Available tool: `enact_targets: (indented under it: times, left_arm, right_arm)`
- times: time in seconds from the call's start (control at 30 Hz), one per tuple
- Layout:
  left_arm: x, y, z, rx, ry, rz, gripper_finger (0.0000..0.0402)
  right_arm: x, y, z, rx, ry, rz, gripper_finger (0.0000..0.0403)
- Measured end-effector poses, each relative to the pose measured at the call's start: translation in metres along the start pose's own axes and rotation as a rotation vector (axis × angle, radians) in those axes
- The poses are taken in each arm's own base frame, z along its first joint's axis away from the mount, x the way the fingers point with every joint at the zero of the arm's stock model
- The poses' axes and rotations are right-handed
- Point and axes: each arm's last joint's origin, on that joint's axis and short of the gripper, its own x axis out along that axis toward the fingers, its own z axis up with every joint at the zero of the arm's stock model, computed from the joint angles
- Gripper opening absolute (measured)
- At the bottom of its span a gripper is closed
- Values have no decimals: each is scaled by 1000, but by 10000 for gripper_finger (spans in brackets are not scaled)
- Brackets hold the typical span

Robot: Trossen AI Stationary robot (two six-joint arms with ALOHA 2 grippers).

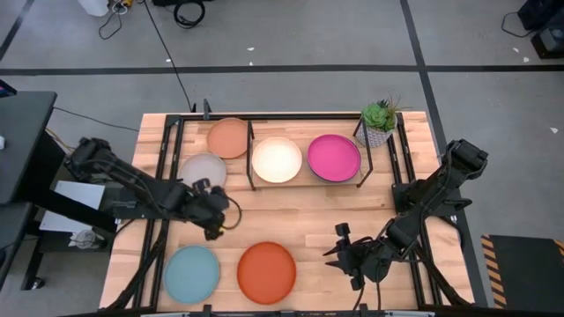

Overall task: Place and stack plates onto a shelf
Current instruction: Stack the gray plate on top of the light orange plate on the shelf

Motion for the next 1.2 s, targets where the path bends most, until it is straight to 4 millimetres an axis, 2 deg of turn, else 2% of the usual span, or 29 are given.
enact_targets:
  times: [0.17, 0.37, 0.47, 0.7, 0.8, 1.03, 1.2]
  left_arm:
    - [31, 24, -26, -154, 84, 104, 33]
    - [58, 39, -37, -253, 111, 158, 39]
    - [65, 45, -37, -278, 113, 157, 62]
    - [75, 58, -31, -322, 96, 162, 145]
    - [83, 66, -33, -346, 97, 178, 162]
    - [100, 75, -44, -353, 113, 133, 153]
    - [107, 81, -54, -395, 144, 152, 126]
  right_arm:
    - [0, 0, 0, -2, 0, 0, 119]
    - [0, 0, 0, -2, 0, 0, 119]
    - [0, 0, 0, -2, -1, 0, 119]
    - [0, 0, 0, -1, -2, 1, 119]
    - [0, 0, 0, -1, -2, 1, 119]
    - [0, 0, 0, 6, -2, 3, 119]
    - [0, 0, 0, 7, 0, 8, 119]
